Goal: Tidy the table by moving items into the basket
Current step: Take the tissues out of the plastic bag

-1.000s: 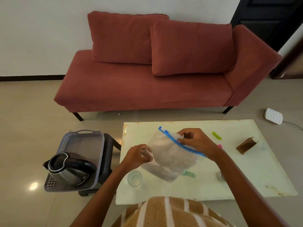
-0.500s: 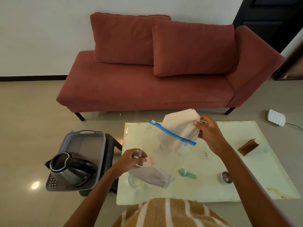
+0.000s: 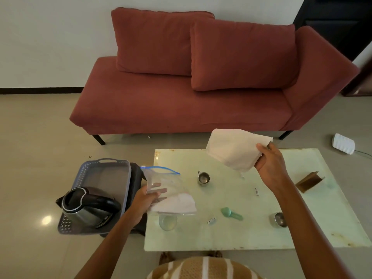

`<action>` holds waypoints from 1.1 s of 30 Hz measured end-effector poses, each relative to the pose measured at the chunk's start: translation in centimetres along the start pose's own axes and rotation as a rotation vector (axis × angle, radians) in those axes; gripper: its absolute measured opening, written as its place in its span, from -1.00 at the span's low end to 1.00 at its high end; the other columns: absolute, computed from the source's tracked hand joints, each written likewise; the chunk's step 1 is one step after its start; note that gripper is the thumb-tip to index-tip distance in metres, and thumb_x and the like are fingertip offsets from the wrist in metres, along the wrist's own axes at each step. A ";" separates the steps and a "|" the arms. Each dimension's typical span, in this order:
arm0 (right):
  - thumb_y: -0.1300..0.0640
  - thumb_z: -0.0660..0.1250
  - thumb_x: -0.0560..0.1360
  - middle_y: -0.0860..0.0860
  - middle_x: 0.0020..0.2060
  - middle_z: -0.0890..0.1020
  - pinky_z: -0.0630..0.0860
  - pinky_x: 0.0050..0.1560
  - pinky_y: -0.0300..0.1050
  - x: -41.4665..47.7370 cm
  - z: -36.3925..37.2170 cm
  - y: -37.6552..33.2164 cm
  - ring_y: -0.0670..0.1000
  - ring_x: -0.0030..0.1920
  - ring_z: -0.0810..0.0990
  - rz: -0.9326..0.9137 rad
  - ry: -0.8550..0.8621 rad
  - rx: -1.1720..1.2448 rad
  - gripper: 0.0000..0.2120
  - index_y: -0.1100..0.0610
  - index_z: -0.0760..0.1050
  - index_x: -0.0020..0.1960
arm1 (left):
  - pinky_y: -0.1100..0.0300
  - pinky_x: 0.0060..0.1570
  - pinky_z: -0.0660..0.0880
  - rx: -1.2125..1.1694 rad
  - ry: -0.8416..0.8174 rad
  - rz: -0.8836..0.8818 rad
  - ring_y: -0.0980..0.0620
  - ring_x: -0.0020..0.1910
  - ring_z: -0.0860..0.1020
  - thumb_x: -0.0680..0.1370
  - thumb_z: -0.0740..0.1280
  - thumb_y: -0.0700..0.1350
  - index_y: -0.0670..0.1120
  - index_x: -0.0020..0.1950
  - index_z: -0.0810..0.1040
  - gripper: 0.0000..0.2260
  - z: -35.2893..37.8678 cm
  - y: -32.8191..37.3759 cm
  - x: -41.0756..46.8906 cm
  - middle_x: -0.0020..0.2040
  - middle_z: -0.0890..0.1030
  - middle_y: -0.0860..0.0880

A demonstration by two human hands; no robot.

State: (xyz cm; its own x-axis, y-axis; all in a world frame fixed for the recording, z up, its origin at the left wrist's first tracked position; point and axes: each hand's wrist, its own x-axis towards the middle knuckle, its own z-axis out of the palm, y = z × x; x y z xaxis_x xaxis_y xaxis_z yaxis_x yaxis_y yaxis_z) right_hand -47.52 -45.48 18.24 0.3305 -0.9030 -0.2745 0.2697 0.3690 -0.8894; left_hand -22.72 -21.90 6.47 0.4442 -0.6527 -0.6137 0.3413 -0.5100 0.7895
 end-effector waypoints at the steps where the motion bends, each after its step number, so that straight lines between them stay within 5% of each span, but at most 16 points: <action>1: 0.30 0.11 0.57 0.01 0.07 0.58 0.59 -0.02 -0.17 0.0 -0.1 0.6 -0.03 0.05 0.56 0.019 0.009 -0.005 -0.69 0.17 0.37 0.29 | -0.03 0.11 0.53 -0.025 0.036 -0.028 -0.03 -0.08 0.66 0.43 0.36 -0.29 -0.11 0.12 0.53 -0.72 0.1 0.1 0.3 0.00 0.68 -0.11; 5: 0.32 0.13 0.55 0.10 0.10 0.57 0.63 -0.17 -0.19 0.5 -0.6 4.1 -0.02 -0.01 0.60 0.133 0.066 -0.040 -0.73 0.19 0.45 0.21 | -0.10 0.26 0.44 -0.109 0.088 -0.142 -0.14 0.11 0.59 0.10 0.48 0.01 0.01 0.04 0.51 -0.48 0.7 0.2 2.8 0.11 0.61 -0.14; 9: 0.31 0.16 0.54 0.13 0.13 0.56 0.62 -0.15 -0.19 1.3 -1.3 8.4 0.05 0.05 0.56 0.225 0.120 -0.072 -0.75 0.18 0.46 0.19 | -0.07 0.22 0.43 -0.215 0.040 -0.208 -0.14 0.03 0.61 0.55 0.24 -0.16 0.00 0.06 0.49 -0.87 1.8 0.1 7.4 0.10 0.62 -0.05; 12: 0.24 0.28 0.46 0.13 0.10 0.57 0.64 -0.20 -0.16 2.1 -1.7 11.6 0.11 0.06 0.54 0.260 0.152 -0.079 -0.66 0.21 0.43 0.23 | -0.09 0.24 0.45 -0.259 0.070 -0.216 -0.13 -0.02 0.62 0.61 0.11 -0.17 -0.04 0.02 0.50 -0.83 2.3 -1.0 12.4 0.06 0.63 -0.06; 17: 0.32 0.15 0.54 0.07 0.06 0.60 0.58 -0.06 -0.11 3.3 -3.1 17.1 0.07 0.06 0.57 0.332 0.198 -0.058 -0.74 0.17 0.45 0.18 | 0.15 -0.22 0.49 -0.277 0.142 -0.312 -0.06 -0.15 0.56 0.60 0.18 -0.22 -0.14 0.11 0.45 -0.87 2.6 -5.7 19.0 0.12 0.52 -0.16; 19: 0.33 0.13 0.54 0.05 0.05 0.61 0.59 -0.07 -0.15 3.4 -3.2 18.6 0.06 0.07 0.56 0.350 0.207 -0.040 -0.74 0.17 0.46 0.17 | 0.11 -0.10 0.48 -0.234 0.226 -0.413 -0.11 -0.07 0.53 0.59 0.22 -0.17 -0.23 0.33 0.35 -0.68 2.4 -7.9 19.6 0.13 0.45 -0.20; 22: 0.33 0.12 0.55 0.04 0.03 0.62 0.61 -0.13 -0.11 2.8 -2.6 19.5 0.04 0.03 0.58 0.390 0.197 -0.024 -0.75 0.16 0.47 0.14 | -0.05 0.31 0.36 -0.048 0.292 -0.520 -0.26 0.30 0.40 0.60 0.20 -0.09 -0.29 0.38 0.30 -0.59 1.9 -9.3 19.0 0.34 0.38 -0.29; 24: 0.33 0.13 0.55 0.07 0.06 0.61 0.54 -0.11 -0.06 2.1 -2.0 19.3 0.05 0.03 0.58 0.411 0.183 -0.027 -0.73 0.20 0.45 0.20 | -0.05 0.32 0.34 -0.065 0.251 -0.524 -0.23 0.29 0.39 0.60 0.21 -0.08 -0.28 0.33 0.33 -0.62 1.9 -8.2 17.2 0.32 0.40 -0.26; 28: 0.31 0.14 0.55 0.12 0.12 0.59 0.51 -0.02 0.02 0.8 0.3 16.6 0.12 0.09 0.56 0.425 0.107 -0.032 -0.68 0.17 0.41 0.28 | 0.15 -0.03 0.38 -0.061 0.036 -0.269 -0.01 -0.04 0.47 0.59 0.22 -0.10 -0.11 0.07 0.46 -0.88 1.9 -3.3 13.5 0.12 0.48 -0.14; 33: 0.29 0.15 0.54 0.06 0.03 0.68 0.60 -0.09 -0.11 -2.8 3.7 10.9 0.04 0.01 0.64 0.401 -0.109 -0.017 -0.72 0.12 0.52 0.17 | 0.03 0.28 0.33 -0.058 -0.244 -0.174 -0.04 0.21 0.48 0.60 0.05 0.16 -0.06 0.19 0.47 -0.61 3.8 3.3 7.2 0.22 0.54 -0.05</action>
State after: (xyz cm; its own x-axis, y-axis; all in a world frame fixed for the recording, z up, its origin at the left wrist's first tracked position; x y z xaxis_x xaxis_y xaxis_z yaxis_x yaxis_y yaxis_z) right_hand -42.19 -38.15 10.67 0.5000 -0.6595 -0.5612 0.0850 0.6823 -0.7261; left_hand -21.60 -30.40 4.63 0.1658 -0.6773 -0.7168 0.4442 -0.5977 0.6674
